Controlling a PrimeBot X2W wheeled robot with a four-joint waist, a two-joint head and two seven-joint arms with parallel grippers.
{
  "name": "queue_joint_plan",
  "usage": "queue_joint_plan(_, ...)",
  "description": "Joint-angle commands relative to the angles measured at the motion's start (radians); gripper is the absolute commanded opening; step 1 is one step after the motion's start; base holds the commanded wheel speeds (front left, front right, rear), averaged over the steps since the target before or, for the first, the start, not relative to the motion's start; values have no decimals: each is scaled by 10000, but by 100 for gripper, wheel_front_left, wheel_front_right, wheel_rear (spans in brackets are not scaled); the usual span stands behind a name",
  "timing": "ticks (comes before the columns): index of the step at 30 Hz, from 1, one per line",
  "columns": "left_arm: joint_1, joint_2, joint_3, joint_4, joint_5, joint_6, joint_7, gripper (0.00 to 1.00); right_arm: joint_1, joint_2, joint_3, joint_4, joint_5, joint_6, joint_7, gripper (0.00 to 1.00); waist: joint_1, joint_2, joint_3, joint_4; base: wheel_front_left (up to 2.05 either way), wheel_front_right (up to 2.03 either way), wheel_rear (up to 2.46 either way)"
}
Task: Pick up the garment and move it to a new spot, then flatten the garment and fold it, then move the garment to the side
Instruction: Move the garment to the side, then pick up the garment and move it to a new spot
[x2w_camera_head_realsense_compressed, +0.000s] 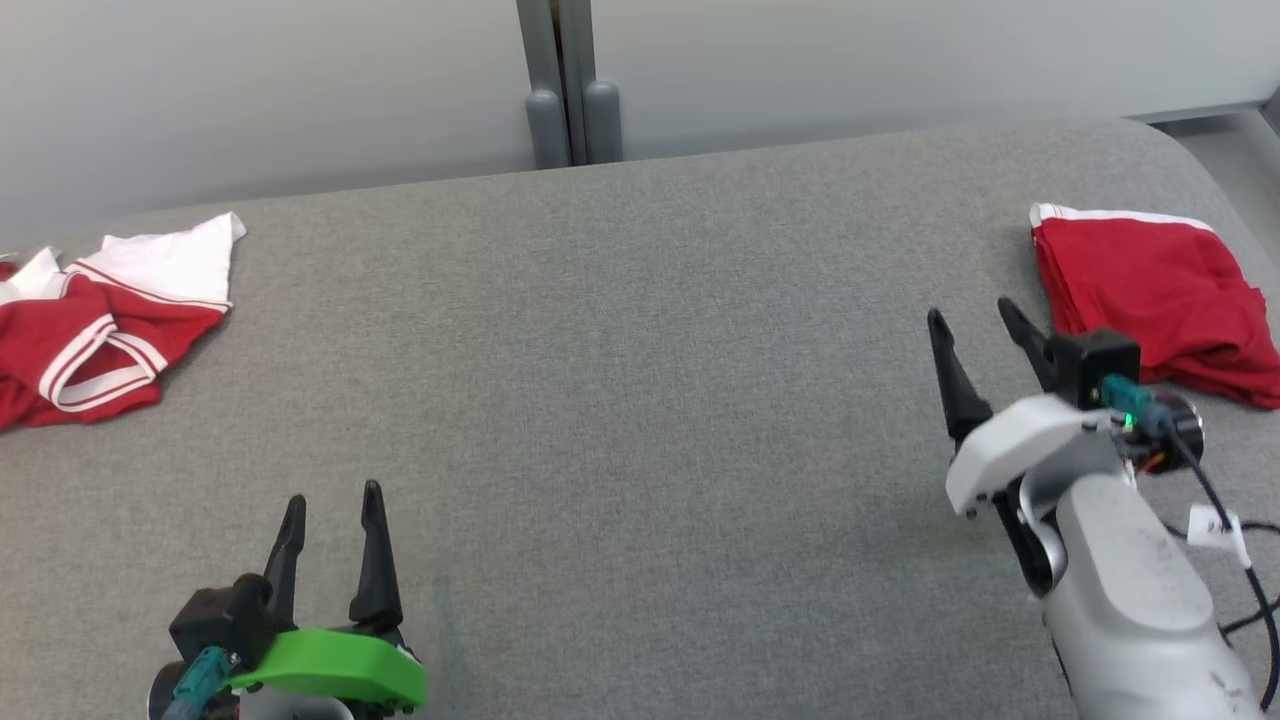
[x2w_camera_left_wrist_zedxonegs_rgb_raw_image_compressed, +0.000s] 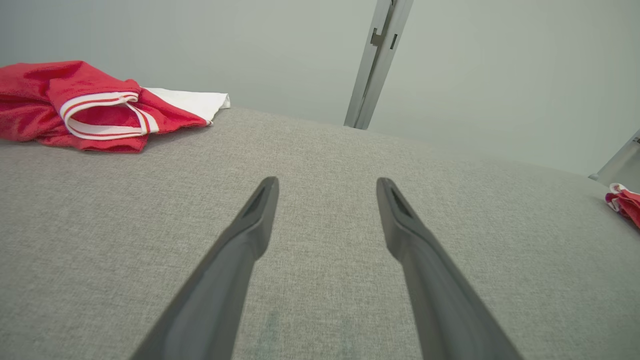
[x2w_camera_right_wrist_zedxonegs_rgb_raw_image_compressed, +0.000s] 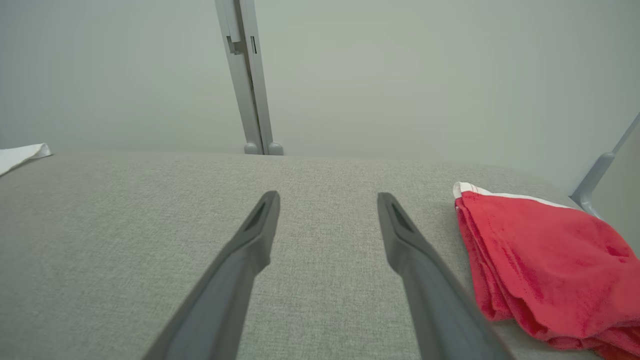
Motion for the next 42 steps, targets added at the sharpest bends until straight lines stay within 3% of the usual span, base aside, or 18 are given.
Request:
queue_joint_plan(1, 237, -9, 21, -2, 85, -56, 1, 100, 542, 94, -170, -262, -138, -11, -45, 100, 0, -1, -410, 308, 0, 0, 0)
queue_joint_plan(5, 625, -59, -34, -32, 77, -89, -1, 100, 1869, 280, -616, -1249, -471, -13, -46, 100, 0, -1, -640, 372, 0, 0, 0)
queue_joint_plan(9, 909, -80, -132, -70, 30, -103, -1, 100, 3038, 308, -544, -2143, -29, -13, -45, 100, 0, -1, -777, 416, 0, 0, 0)
queue_joint_plan(19, 1298, -91, -336, -219, -177, 45, -1, 100, 4477, 312, -387, -3546, 465, -11, -46, 100, 0, -1, -908, 332, 0, 0, 0)
queue_joint_plan(42, 977, -93, -499, -220, -208, 96, -2, 100, 4753, 312, -325, -3794, 555, -12, -46, 100, 0, -1, -966, 651, 0, 0, 0)
